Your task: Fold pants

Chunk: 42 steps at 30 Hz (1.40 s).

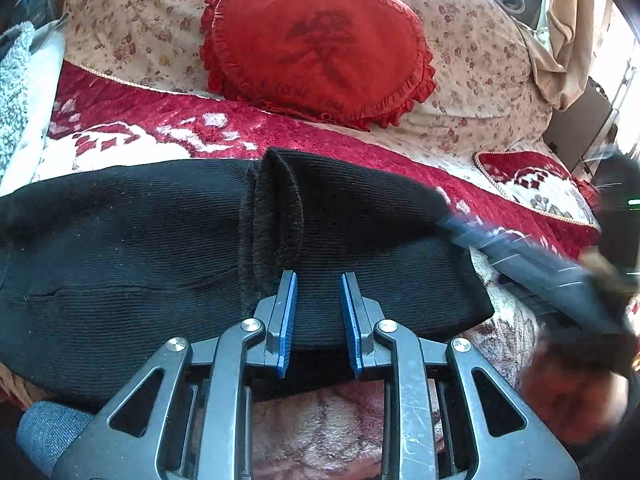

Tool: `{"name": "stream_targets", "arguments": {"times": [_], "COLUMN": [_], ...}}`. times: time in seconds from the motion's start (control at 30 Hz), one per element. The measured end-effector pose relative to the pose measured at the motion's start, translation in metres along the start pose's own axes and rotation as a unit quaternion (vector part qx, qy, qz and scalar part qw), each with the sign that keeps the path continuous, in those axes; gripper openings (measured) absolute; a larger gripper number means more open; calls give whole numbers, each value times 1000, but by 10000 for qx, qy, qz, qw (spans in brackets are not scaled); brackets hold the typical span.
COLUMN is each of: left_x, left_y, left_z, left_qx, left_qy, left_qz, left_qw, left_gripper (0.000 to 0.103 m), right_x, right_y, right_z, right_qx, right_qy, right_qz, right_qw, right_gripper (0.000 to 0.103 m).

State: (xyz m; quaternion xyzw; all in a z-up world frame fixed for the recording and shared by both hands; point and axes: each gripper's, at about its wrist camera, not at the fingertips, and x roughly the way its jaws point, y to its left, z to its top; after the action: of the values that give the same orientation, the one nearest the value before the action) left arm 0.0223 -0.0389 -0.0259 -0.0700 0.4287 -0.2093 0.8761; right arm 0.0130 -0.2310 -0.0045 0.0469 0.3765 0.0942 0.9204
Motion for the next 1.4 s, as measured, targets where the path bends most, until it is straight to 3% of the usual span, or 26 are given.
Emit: {"name": "stream_targets", "arguments": {"times": [0.03,0.1,0.17,0.27,0.37,0.47,0.53,0.6,0.67,0.73,0.8,0.87,0.97,1.07,1.13,1.2,1.3,1.4], "left_x": [-2,-10,-15,-26,-44,-72,-98,-126,-148,-160,-159,-146,-121,-103,-101,-97,-93,-89], "left_y": [3,7,11,12,13,34,61,96,137,184,227,253,263,265,265,266,275,277], "left_z": [0,-2,0,2,7,18,26,25,16,-5,-30,-50,-64,-80,-88,-88,-83,-79], "left_qx": [-87,-259,-418,-410,-385,-687,-893,-1031,-1351,-1976,-2845,-3562,-3960,-4335,-4403,-4383,-4415,-4411], "left_qy": [-7,-53,-127,-342,-693,-968,-1054,-1168,-1242,-1199,-1083,-969,-901,-689,-680,-670,-884,-832], "left_qz": [-59,-164,-222,-119,-124,-146,-39,146,300,266,-80,-665,-1302,-1467,-1577,-1560,-1706,-1629], "left_qw": [9999,9995,9988,9985,9968,9928,9904,9877,9826,9726,9525,9270,9045,8865,8813,8826,8764,8786], "left_gripper": [21,21,21,22,24,24,32,52,57,57,57,57,57,57,57,57,57,55], "right_x": [23,22,17,-3,-28,-36,-38,-41,-38,-32,-25,-16,-2,-1,-2,-1,1,1], "right_y": [-2,0,2,-7,-28,-49,-63,-71,-77,-81,-76,-66,-54,-54,-56,-54,-49,-49], "right_z": [-3,-3,3,11,17,16,12,4,-7,-17,-23,-25,-29,-31,-32,-33,-33,-33], "right_qx": [7,-5,53,387,441,442,466,539,793,1213,1370,1185,783,718,733,674,535,490], "right_qy": [502,359,510,321,-60,-22,83,4,30,113,196,358,630,571,549,523,512,495], "right_qz": [86,91,84,260,-102,-344,-353,-154,-16,164,340,267,-65,-80,-64,-98,-202,-222], "right_qw": [9987,9993,9986,9984,9990,9984,9983,9984,9968,9924,9898,9919,9949,9958,9958,9963,9971,9973], "right_gripper": [13,13,13,13,13,13,13,13,13,13,13,13,13,13,13,13,13,13]}}
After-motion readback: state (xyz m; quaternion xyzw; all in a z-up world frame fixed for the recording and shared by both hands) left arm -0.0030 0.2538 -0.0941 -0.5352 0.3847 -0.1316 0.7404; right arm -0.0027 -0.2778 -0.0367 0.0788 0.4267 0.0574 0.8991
